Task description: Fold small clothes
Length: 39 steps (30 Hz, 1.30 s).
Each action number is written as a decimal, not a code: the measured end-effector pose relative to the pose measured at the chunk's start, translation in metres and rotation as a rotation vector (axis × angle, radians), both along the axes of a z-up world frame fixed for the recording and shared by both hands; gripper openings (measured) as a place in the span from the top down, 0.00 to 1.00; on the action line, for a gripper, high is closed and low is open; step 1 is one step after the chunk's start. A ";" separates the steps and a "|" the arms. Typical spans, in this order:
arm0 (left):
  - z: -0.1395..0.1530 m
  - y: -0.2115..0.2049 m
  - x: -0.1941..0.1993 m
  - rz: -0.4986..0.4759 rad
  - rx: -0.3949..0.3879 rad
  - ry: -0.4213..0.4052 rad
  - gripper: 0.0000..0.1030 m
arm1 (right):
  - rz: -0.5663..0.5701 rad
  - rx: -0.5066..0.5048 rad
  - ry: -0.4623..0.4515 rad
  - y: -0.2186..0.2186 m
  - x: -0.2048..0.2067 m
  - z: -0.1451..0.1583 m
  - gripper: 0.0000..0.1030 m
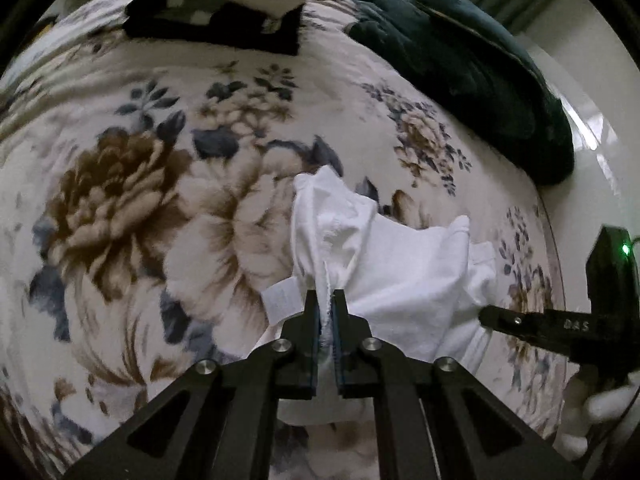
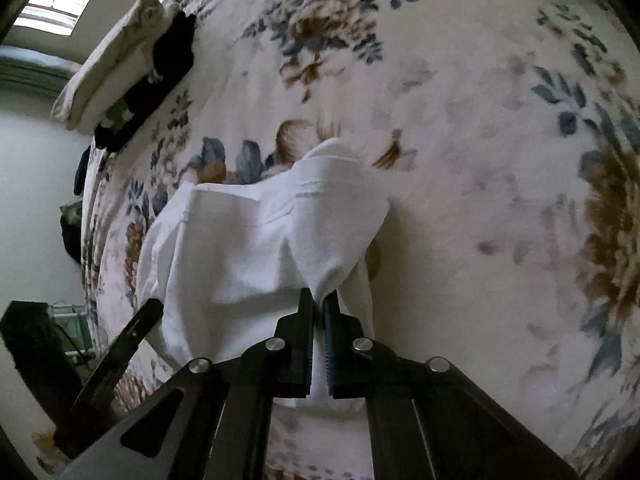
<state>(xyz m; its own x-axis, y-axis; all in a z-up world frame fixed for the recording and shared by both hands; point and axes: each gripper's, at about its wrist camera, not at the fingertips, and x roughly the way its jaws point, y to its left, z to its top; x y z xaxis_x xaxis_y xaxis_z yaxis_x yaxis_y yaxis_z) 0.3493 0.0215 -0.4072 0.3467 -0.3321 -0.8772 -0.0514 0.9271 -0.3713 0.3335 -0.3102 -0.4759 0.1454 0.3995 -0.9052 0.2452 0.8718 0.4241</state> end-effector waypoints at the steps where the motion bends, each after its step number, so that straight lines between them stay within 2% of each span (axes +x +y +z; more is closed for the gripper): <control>1: -0.004 0.003 0.000 0.018 -0.019 0.015 0.96 | -0.005 -0.001 -0.001 -0.002 -0.001 0.002 0.96; 5: -0.015 0.017 -0.001 0.087 -0.091 0.080 0.96 | -0.021 -0.010 0.017 -0.007 0.000 -0.002 0.97; 7: -0.013 0.018 -0.001 0.102 -0.094 0.092 0.96 | -0.006 0.012 0.023 -0.007 0.003 -0.003 0.97; 10: -0.012 0.026 -0.003 0.156 -0.097 0.099 0.97 | -0.023 -0.015 0.018 -0.014 0.004 0.000 0.97; 12: -0.015 0.039 -0.006 0.206 -0.131 0.119 0.97 | -0.033 -0.006 0.033 -0.020 0.006 -0.004 0.97; 13: -0.013 0.040 -0.006 0.208 -0.127 0.118 0.97 | -0.050 0.023 0.037 -0.024 0.006 -0.006 0.97; 15: -0.004 0.032 -0.002 0.146 -0.101 0.104 0.96 | -0.044 0.080 0.050 -0.027 0.009 -0.008 0.97; 16: 0.001 0.029 0.001 0.129 -0.096 0.096 0.96 | -0.017 0.075 0.071 -0.026 0.014 -0.007 0.97; 18: 0.009 0.022 0.012 0.090 -0.094 0.094 0.95 | -0.022 0.066 0.054 -0.030 0.017 0.001 0.94; 19: 0.011 0.019 0.017 0.074 -0.073 0.102 0.92 | -0.021 0.065 0.027 -0.032 0.020 0.008 0.88; 20: 0.016 0.015 0.024 0.054 -0.052 0.098 0.91 | -0.018 0.049 0.003 -0.033 0.024 0.014 0.67; 21: 0.022 0.013 0.029 0.038 -0.045 0.077 0.86 | -0.012 0.041 -0.008 -0.033 0.028 0.017 0.55; 22: 0.026 0.011 0.033 0.025 -0.034 0.060 0.76 | 0.010 0.038 -0.021 -0.029 0.034 0.019 0.47; 23: 0.030 0.008 0.039 0.012 -0.013 0.042 0.70 | 0.039 0.040 -0.015 -0.024 0.040 0.017 0.47; 24: 0.033 0.005 0.046 -0.003 0.001 0.029 0.60 | 0.069 0.048 0.000 -0.017 0.047 0.011 0.47; 25: 0.034 0.001 0.053 -0.021 0.007 0.021 0.55 | 0.088 0.054 0.010 -0.012 0.051 0.007 0.47; 27: 0.027 -0.011 0.069 -0.082 -0.004 0.036 0.54 | 0.123 0.020 0.028 -0.002 0.056 -0.001 0.79; 28: 0.020 -0.019 0.076 -0.113 0.012 0.045 0.54 | 0.139 0.003 0.022 0.003 0.057 -0.002 0.98; 30: 0.002 -0.040 0.089 -0.204 0.060 0.082 0.56 | 0.128 -0.022 -0.018 0.004 0.053 0.004 0.98; 31: -0.004 -0.048 0.092 -0.240 0.082 0.088 0.61 | 0.122 -0.037 -0.031 0.003 0.051 0.008 0.98; 32: -0.010 -0.057 0.094 -0.284 0.123 0.086 0.74 | 0.108 -0.045 -0.043 0.001 0.049 0.012 0.98; 33: -0.012 -0.063 0.094 -0.318 0.158 0.072 1.00 | 0.095 -0.046 -0.052 -0.001 0.047 0.016 0.98; 34: -0.012 -0.067 0.094 -0.349 0.167 0.060 1.00 | 0.084 -0.044 -0.061 -0.004 0.045 0.020 0.98; 36: -0.003 -0.062 0.092 -0.336 0.172 0.015 1.00 | 0.064 -0.035 -0.079 -0.009 0.042 0.028 0.98; 39: 0.020 -0.034 0.090 -0.216 0.120 -0.042 1.00 | 0.052 -0.027 -0.116 -0.011 0.041 0.041 0.98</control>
<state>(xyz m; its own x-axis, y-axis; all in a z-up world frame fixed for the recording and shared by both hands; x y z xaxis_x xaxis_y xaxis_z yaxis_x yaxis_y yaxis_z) 0.4392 -0.0128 -0.3868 0.3158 -0.2972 -0.9011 0.1660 0.9524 -0.2559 0.3747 -0.3208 -0.4353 0.2299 0.3849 -0.8939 0.1499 0.8935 0.4233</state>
